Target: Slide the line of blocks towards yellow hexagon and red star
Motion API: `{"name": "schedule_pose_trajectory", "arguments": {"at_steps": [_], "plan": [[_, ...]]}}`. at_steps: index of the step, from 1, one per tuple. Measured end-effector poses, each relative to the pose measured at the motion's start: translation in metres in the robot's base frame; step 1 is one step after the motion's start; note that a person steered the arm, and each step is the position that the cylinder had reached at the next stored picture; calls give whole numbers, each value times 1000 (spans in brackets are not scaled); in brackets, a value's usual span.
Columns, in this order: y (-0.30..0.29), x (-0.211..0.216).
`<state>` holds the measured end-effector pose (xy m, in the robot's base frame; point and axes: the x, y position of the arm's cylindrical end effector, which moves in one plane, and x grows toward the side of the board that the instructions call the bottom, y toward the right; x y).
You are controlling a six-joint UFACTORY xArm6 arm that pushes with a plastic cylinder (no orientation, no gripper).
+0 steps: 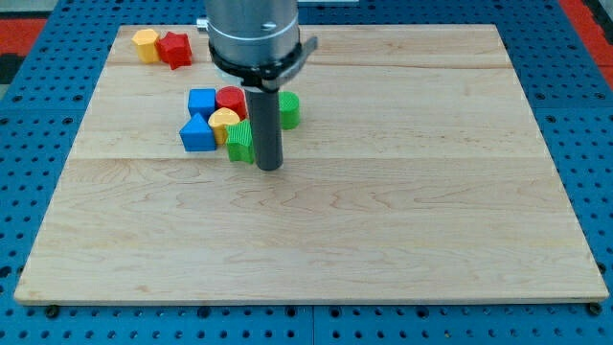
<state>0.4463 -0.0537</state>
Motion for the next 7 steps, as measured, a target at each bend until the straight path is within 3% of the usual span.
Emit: {"name": "schedule_pose_trajectory", "arguments": {"at_steps": [2, 3, 7], "plan": [[-68, -60], [-73, -79], [-106, -87]]}}
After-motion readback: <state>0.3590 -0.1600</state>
